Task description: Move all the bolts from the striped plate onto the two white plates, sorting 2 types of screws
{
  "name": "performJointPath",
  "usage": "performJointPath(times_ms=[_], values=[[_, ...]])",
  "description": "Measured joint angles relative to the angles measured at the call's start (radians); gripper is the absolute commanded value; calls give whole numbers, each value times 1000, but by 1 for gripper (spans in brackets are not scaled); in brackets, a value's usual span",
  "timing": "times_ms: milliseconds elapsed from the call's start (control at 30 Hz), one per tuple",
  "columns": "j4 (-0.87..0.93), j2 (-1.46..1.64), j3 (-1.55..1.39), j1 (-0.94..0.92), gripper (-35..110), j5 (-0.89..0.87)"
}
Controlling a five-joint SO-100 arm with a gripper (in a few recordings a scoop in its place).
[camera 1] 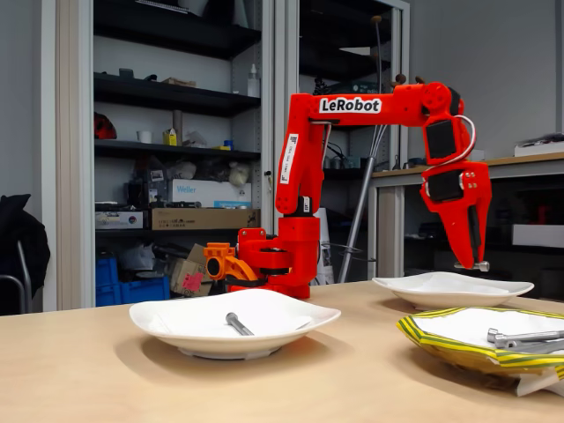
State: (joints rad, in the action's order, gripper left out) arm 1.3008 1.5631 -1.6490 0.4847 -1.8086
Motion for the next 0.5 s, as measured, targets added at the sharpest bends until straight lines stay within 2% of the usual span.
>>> performJointPath(times_ms=[167,267,500], values=[[-3,135,-150,81,0,-224],[-17,183,-209,103,11,-373],[-153,195,-252,106,17,-399]])
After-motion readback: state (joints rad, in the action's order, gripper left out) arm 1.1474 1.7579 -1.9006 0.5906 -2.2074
